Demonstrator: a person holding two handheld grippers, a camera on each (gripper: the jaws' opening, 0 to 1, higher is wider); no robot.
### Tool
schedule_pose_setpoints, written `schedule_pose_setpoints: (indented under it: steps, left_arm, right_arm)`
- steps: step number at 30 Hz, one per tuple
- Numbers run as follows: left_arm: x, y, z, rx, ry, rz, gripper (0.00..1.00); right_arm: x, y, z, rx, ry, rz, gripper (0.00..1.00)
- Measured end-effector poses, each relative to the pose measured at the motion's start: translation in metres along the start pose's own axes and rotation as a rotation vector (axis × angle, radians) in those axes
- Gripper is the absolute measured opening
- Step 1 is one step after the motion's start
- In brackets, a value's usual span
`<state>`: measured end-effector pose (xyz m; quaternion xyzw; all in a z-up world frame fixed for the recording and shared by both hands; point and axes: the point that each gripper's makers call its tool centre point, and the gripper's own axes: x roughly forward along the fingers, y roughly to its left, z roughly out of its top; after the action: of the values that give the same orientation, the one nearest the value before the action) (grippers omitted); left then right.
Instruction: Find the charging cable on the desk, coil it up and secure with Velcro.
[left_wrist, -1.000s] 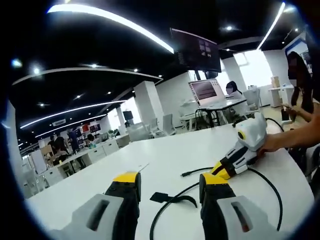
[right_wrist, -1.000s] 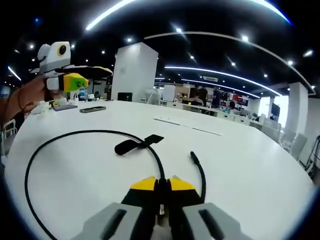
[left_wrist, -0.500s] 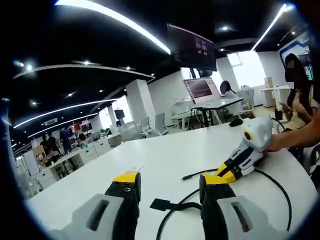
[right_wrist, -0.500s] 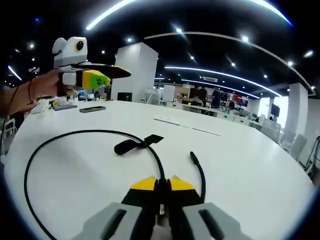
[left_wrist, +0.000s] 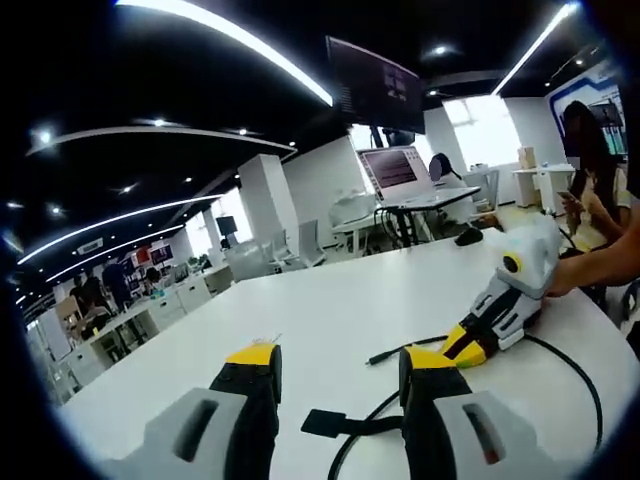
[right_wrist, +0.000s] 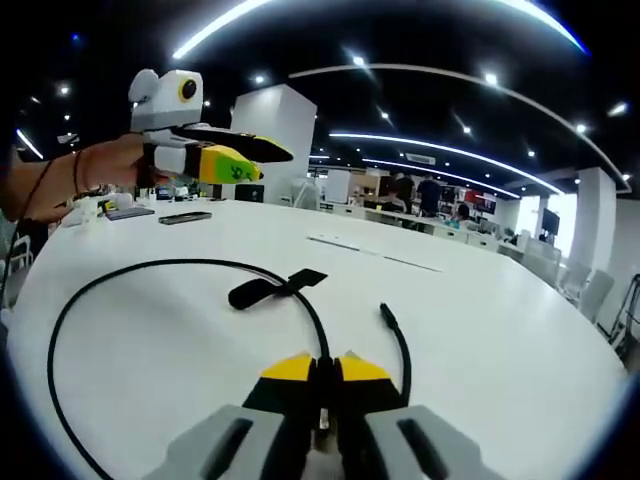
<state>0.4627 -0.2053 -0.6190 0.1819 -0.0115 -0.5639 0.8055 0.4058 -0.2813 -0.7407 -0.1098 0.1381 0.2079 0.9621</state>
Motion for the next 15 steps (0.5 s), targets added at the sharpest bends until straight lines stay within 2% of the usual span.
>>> schedule_pose_setpoints:
  steps: [15]
  left_arm:
    - [0.036,-0.006,-0.016,0.025,0.050,-0.082,0.47]
  right_arm:
    - [0.000,0.001,0.001,-0.005,-0.001,-0.001,0.09]
